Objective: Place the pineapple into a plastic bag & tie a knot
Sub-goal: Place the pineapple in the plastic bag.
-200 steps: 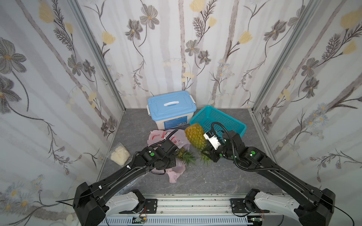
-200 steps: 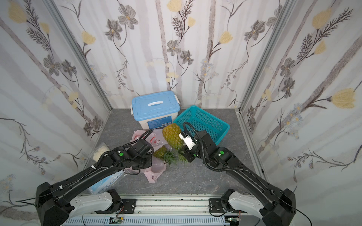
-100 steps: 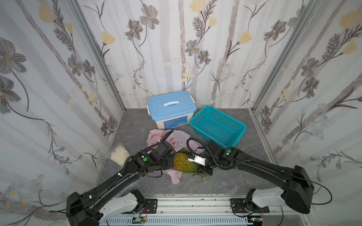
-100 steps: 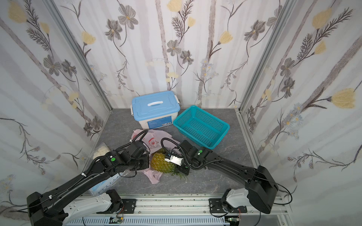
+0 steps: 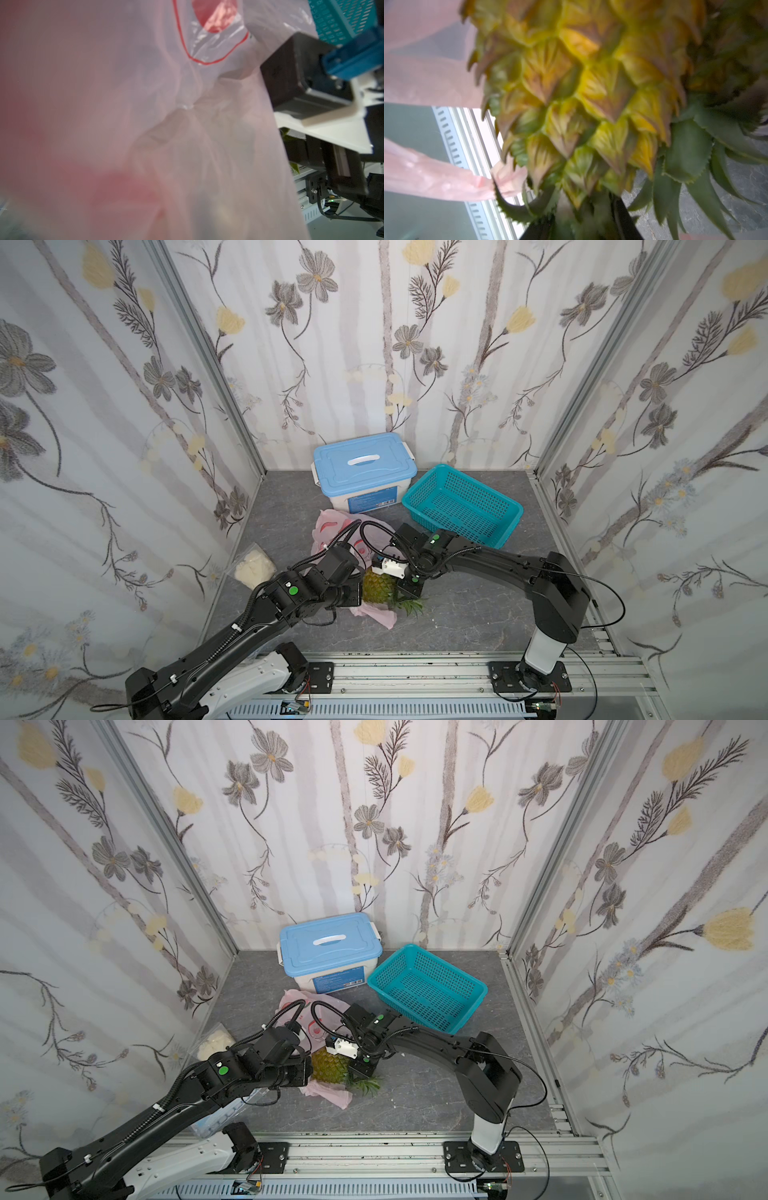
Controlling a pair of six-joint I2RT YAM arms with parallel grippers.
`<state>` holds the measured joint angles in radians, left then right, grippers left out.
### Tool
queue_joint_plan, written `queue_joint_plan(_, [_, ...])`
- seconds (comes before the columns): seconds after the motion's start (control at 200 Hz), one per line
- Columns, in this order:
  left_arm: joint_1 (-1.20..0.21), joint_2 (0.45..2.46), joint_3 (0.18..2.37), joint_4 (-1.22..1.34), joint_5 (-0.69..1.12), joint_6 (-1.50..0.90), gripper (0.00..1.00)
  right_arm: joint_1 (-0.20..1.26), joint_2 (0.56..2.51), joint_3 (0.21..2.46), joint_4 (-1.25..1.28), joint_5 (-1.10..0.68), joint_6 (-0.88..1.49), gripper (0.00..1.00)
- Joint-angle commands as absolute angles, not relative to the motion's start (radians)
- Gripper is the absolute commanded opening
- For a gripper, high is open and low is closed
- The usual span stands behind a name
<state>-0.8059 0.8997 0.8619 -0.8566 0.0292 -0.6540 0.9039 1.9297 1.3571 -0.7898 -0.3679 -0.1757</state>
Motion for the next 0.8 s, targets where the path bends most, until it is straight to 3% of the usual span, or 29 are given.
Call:
queue_joint_plan(0.0, [-0.805,0.88,0.865,-0.879,0.016,-0.636,0.0,0.877,1.903,1.368,-0.724,-0.444,-0.096,0.02])
queue_joint_plan(0.16, [-0.805,0.825,0.823,-0.827,0.035,-0.649,0.0,0.88,1.889,1.397,-0.707,-0.512,-0.059,0.06])
queue_joint_plan(0.37, [-0.805,0.838,0.8,-0.743,0.106,-0.611,0.0,0.941,2.047,1.597,-0.661,-0.677,-0.017,0.18])
queue_joint_plan(0.49, [-0.806,0.842,0.789,-0.761,0.105,-0.616,0.0,0.927,2.118,1.647,-0.597,-0.654,0.043,0.39])
queue_joint_plan(0.604, [-0.806,0.809,0.753,-0.756,0.065,-0.679,0.0,0.905,2.101,1.565,-0.449,-0.578,0.156,0.67])
queue_joint_plan(0.794, [-0.806,0.738,0.687,-0.735,-0.02,-0.809,0.0,0.9,1.932,1.316,-0.211,-0.563,0.179,0.8])
